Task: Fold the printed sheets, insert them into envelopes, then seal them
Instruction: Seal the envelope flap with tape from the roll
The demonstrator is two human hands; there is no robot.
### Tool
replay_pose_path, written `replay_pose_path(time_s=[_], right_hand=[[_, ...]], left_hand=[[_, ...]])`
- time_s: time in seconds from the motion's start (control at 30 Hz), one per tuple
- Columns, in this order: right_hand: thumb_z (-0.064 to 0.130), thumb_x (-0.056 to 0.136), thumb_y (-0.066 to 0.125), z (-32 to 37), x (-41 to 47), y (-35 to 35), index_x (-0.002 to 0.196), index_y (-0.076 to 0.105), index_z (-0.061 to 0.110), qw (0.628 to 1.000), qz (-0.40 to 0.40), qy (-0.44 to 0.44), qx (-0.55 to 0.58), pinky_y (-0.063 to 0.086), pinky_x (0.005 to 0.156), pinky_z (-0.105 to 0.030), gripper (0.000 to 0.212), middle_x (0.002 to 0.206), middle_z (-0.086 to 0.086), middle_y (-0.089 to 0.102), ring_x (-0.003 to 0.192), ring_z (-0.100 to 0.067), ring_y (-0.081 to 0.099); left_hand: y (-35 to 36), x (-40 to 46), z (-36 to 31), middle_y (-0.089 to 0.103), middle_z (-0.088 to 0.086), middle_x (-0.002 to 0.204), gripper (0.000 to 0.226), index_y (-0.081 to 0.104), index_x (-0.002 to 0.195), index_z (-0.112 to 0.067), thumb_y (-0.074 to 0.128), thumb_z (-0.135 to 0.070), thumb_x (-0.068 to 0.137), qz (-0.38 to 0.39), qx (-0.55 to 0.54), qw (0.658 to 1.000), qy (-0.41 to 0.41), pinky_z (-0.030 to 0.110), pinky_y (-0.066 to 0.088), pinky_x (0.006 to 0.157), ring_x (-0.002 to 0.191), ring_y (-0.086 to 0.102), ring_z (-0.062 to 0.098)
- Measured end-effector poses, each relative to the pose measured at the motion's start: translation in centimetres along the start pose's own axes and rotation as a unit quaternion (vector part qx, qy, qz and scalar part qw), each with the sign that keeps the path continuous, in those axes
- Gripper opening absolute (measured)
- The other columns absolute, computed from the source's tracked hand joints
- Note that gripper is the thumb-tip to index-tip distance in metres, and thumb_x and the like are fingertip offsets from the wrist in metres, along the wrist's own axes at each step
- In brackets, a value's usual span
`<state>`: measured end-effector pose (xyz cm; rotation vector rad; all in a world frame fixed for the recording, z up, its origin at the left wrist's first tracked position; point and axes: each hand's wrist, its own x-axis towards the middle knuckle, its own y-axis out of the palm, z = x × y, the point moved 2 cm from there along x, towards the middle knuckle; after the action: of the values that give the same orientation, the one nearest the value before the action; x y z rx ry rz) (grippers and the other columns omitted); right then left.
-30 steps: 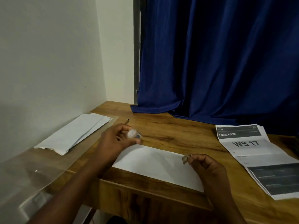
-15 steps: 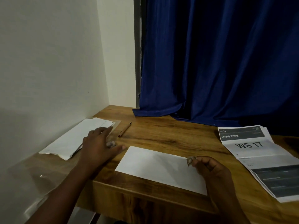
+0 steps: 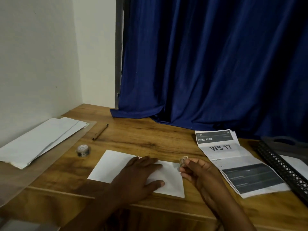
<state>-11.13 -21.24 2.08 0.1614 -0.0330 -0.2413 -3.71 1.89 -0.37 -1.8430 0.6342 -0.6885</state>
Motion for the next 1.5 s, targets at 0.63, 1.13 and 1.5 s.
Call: replay_pose_path(time_s=[0.63, 1.13, 1.5], right_hand=[[0.035, 0.078, 0.085, 4.0, 7.8, 3.7, 0.078, 0.078, 0.028, 0.807, 0.202, -0.034, -0.554, 0.056, 0.074, -0.030, 0.009, 0.080, 0.010, 0.076, 0.080, -0.006, 0.070], [0.036, 0.077, 0.085, 2.4, 8.0, 3.3, 0.073, 0.076, 0.034, 0.804, 0.180, -0.043, -0.565, 0.053, 0.066, -0.024, 0.009, 0.076, 0.015, 0.074, 0.073, -0.001, 0.067], [0.075, 0.050, 0.079, -0.3, 8.2, 1.3, 0.090, 0.067, 0.040, 0.832, 0.091, -0.109, -0.536, 0.053, 0.081, -0.033, 0.055, 0.102, 0.016, 0.058, 0.096, -0.006, 0.054]], left_hand=[[-0.4, -0.2, -0.6, 0.021, -0.021, 0.164, 0.061, 0.013, 0.150, -0.057, 0.030, -0.076, 0.094, 0.001, 0.006, 1.000, 0.025, 0.032, -0.001, 0.124, 0.153, 0.009, 0.003], [-0.1, 0.1, -0.5, 0.006, -0.016, 0.168, 0.051, 0.007, 0.147, -0.070, 0.023, -0.071, 0.098, 0.030, 0.060, 0.997, 0.049, 0.044, -0.002, 0.125, 0.154, -0.002, 0.010], [0.0, 0.1, -0.4, 0.004, -0.017, 0.168, 0.051, 0.008, 0.147, -0.070, 0.022, -0.072, 0.098, 0.027, 0.059, 0.997, 0.042, 0.040, -0.008, 0.123, 0.154, -0.005, 0.008]])
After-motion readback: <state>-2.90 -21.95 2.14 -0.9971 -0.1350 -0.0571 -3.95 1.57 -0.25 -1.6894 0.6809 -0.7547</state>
